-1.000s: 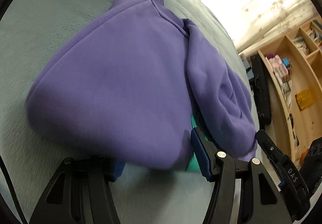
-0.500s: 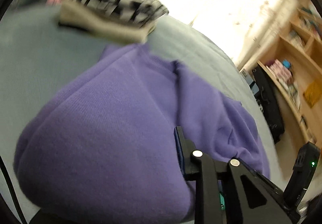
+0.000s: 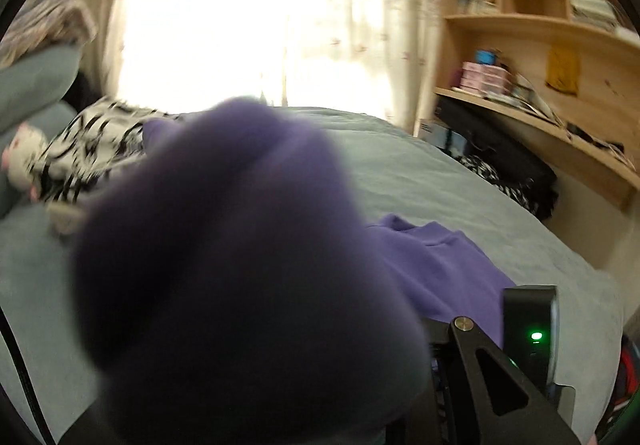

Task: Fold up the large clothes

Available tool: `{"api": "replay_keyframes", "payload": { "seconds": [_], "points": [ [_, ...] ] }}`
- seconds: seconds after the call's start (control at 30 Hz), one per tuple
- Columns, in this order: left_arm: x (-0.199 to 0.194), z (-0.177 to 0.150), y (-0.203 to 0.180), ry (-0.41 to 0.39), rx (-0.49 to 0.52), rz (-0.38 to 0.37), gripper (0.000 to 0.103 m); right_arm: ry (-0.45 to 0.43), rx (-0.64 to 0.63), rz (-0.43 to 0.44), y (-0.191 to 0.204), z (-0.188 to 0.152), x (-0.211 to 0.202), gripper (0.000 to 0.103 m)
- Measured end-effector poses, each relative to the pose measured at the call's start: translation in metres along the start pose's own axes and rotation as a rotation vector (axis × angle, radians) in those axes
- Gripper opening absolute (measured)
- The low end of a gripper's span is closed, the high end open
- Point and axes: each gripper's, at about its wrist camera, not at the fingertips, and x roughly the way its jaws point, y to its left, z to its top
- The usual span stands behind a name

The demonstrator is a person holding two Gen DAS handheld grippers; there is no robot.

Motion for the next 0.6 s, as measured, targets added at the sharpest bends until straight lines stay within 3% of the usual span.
{"api": "replay_keyframes", "payload": {
  "seconds": [0.47, 0.6],
  "points": [
    [0.009, 0.02, -0.092, 0.03, 0.186, -0.055, 0.019, 0.092, 0.195, 0.234, -0.058, 0.005, -0.031, 0.016],
    [0.018, 0.023, -0.116, 0.061, 0.204, -0.084, 0.019, 0.071, 0.211, 0.219, -0.083, -0.001, -0.061, 0.02]
  ]
}}
